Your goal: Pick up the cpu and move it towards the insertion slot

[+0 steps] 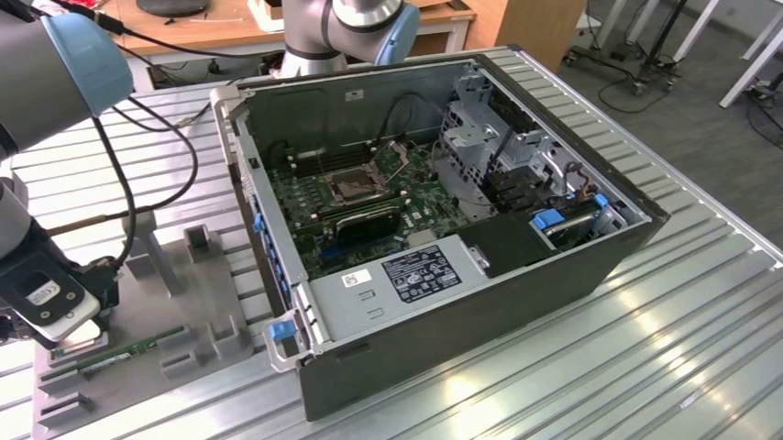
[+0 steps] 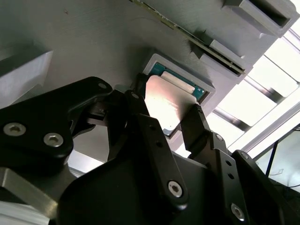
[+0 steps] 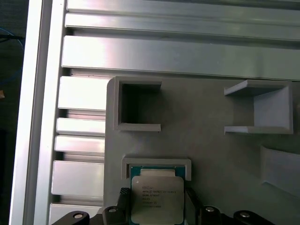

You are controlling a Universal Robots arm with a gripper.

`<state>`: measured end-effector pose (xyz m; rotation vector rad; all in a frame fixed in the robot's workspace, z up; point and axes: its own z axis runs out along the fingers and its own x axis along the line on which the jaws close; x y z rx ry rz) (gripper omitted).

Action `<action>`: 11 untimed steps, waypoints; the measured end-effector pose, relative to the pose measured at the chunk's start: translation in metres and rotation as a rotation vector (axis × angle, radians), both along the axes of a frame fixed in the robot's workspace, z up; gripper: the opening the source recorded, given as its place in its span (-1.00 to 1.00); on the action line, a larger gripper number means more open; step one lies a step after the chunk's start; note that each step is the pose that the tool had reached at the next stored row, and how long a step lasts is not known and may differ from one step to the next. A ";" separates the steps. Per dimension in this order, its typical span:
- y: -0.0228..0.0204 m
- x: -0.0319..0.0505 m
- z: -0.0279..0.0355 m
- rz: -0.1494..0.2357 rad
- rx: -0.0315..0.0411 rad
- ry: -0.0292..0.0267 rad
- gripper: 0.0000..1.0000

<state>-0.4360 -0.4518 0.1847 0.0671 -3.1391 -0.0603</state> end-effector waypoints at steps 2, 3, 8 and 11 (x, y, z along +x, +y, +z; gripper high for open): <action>0.0000 -0.0001 0.0013 0.000 -0.0001 0.0003 0.09; 0.0000 0.0000 0.0019 0.000 -0.0002 0.0003 0.09; -0.0001 -0.0001 0.0057 0.000 -0.0002 0.0004 0.09; -0.0001 -0.0001 0.0099 0.000 -0.0003 0.0004 0.09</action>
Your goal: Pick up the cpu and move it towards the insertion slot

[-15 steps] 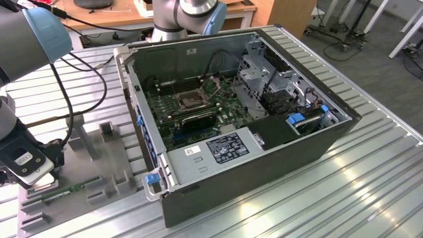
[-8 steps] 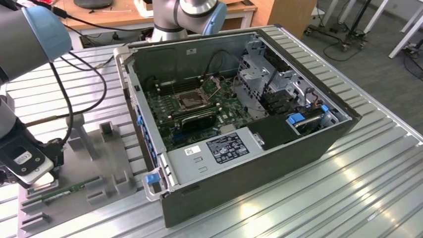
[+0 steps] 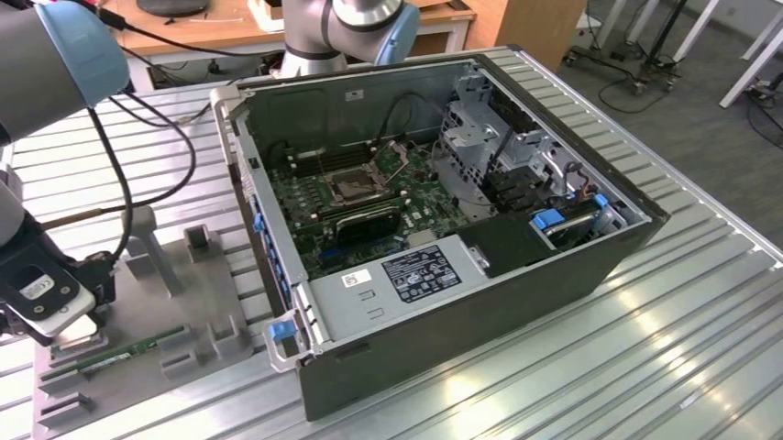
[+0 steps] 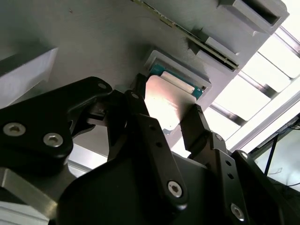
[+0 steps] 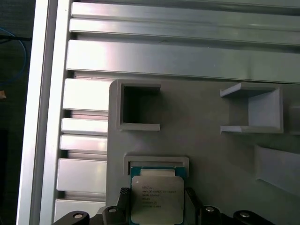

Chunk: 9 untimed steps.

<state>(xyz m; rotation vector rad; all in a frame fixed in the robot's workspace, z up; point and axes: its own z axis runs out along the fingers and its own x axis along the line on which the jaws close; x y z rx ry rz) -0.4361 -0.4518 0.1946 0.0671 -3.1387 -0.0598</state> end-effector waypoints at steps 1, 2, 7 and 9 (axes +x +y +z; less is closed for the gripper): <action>0.0000 0.0000 0.0014 0.000 0.0000 -0.0001 0.09; 0.0000 0.0000 0.0028 0.000 0.0000 0.0000 0.09; 0.0000 0.0000 0.0099 0.000 0.0000 -0.0001 0.09; 0.0000 0.0000 0.0123 0.000 0.0000 0.0000 0.09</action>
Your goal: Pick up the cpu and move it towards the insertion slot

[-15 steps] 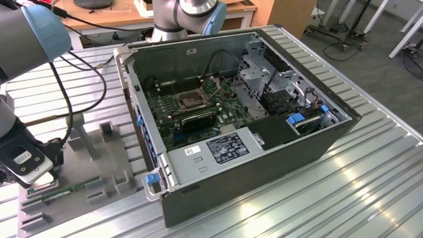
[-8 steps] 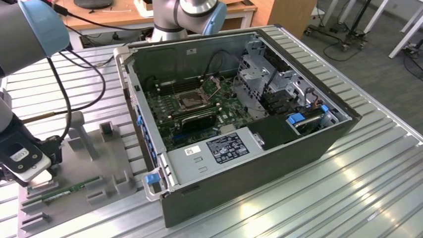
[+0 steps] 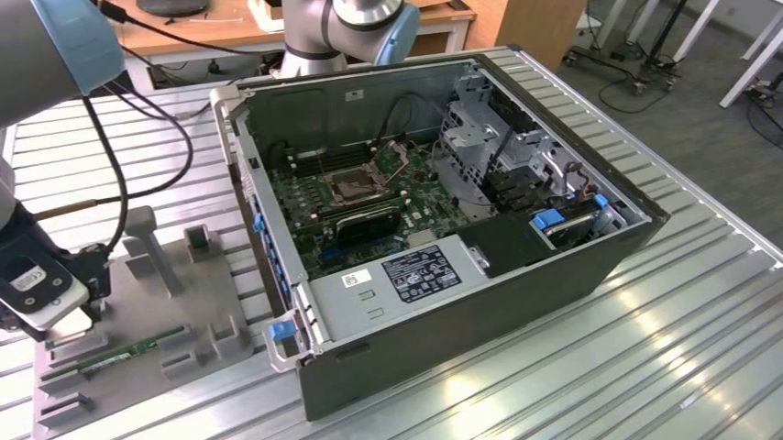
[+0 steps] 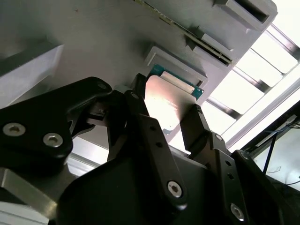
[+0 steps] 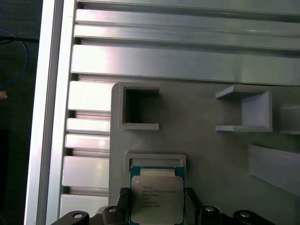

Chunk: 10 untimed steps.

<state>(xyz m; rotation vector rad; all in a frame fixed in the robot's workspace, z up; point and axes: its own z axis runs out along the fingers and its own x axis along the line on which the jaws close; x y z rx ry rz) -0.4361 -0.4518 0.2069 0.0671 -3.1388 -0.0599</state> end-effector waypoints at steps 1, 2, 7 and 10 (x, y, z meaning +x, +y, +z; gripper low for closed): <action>0.0000 0.0000 0.0014 0.000 0.0000 0.0000 0.09; 0.0000 0.0000 0.0031 0.000 0.0000 0.0001 0.09; 0.0000 0.0000 0.0112 0.000 0.0000 0.0000 0.09; 0.0000 0.0001 0.0120 0.000 0.0002 -0.0003 0.09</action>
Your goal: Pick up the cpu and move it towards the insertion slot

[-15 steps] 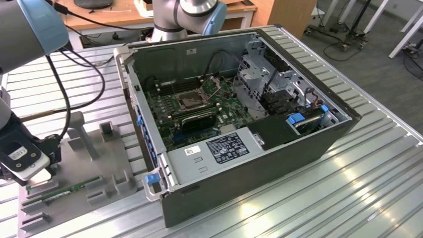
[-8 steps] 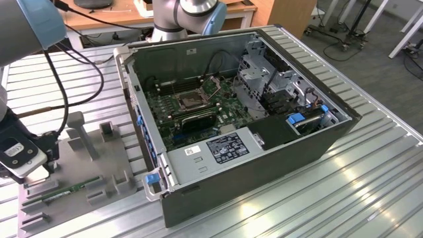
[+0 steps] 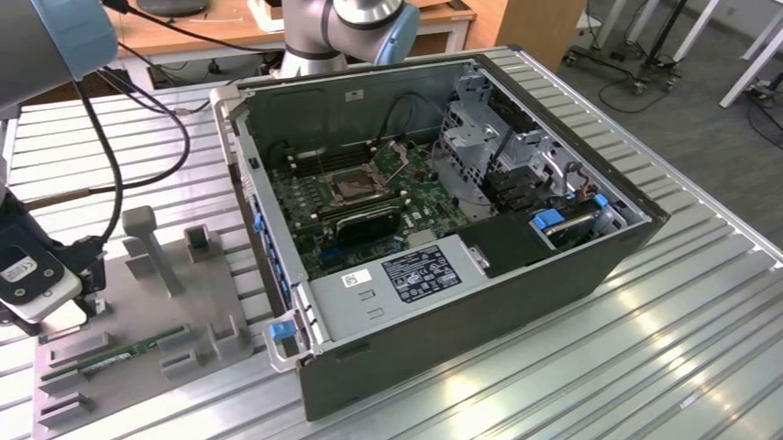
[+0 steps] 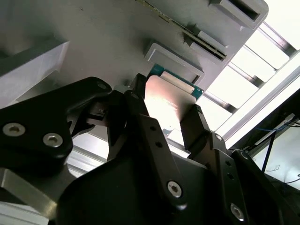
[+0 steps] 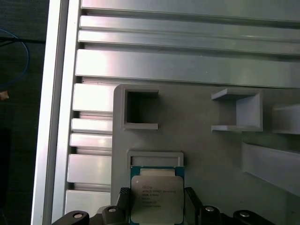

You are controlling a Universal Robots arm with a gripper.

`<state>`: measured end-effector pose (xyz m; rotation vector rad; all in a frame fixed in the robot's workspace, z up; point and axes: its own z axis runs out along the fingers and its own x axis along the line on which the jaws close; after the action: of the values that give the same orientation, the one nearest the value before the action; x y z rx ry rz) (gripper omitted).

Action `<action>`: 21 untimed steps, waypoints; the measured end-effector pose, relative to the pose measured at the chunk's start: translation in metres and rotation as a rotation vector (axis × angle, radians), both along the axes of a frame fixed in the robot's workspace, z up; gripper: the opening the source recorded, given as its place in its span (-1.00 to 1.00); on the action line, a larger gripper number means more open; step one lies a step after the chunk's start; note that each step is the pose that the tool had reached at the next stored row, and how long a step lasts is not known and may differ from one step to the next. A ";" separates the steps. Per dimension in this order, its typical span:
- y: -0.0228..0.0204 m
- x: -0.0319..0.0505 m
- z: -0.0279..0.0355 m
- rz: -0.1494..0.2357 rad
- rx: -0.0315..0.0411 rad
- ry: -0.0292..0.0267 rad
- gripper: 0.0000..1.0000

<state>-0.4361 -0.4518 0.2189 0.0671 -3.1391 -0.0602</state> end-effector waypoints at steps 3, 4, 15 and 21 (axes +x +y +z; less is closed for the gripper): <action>0.0000 0.0000 0.0003 0.000 -0.0002 0.0003 0.09; 0.0000 0.0000 0.0003 0.000 -0.0002 0.0002 0.09; 0.0000 0.0000 0.0095 0.000 -0.0002 0.0004 0.09; 0.0000 0.0000 0.0191 0.000 -0.0002 0.0003 0.09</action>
<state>-0.4361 -0.4518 0.2380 0.0671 -3.1387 -0.0599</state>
